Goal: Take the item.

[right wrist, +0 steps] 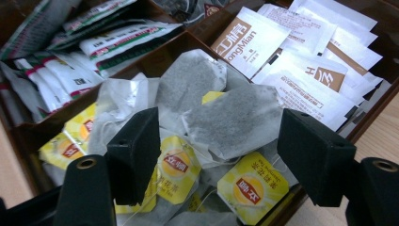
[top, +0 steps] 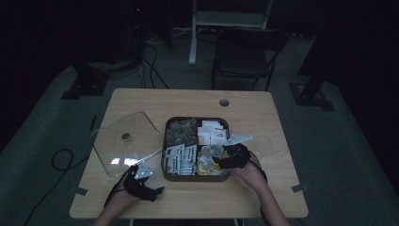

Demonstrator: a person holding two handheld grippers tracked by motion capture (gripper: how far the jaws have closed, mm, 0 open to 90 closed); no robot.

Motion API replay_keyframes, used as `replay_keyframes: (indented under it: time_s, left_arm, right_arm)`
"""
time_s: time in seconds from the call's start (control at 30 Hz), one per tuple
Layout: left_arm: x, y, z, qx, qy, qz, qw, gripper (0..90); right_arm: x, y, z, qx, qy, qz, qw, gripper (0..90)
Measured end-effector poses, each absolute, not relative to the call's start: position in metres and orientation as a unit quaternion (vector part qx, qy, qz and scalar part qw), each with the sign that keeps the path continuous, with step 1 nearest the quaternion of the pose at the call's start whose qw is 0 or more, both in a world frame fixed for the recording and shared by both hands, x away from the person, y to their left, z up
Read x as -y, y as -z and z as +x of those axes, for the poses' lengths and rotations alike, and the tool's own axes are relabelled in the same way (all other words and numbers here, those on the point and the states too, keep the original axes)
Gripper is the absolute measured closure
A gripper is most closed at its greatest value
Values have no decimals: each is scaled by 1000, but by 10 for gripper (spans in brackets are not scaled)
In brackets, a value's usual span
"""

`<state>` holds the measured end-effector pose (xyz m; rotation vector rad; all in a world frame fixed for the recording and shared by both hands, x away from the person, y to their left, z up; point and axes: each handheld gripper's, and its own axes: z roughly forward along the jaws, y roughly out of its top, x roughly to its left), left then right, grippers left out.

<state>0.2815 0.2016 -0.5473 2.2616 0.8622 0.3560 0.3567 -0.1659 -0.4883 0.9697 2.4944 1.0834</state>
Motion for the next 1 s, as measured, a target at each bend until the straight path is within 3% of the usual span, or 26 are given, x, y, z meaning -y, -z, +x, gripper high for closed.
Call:
replay_keyframes:
  time_s: [0.23,0.4,0.83,1.0]
  left_arm:
    - [-202,547,281,-331,-137,869,341,7]
    - [-202,547,281,-331,-137,869,341,7]
    - [-202,547,281,-331,-137,869,341,7]
    - [-202,547,281,-331,-137,869,341,8]
  right_arm:
    - [161,494,361,-861,-355,337,136,359]
    - [158,497,362,-866,-345,333,137,448]
    - [155,492,360,-872,-337,321,151,879]
    - [156,487,357,-871,-340,319,153,900]
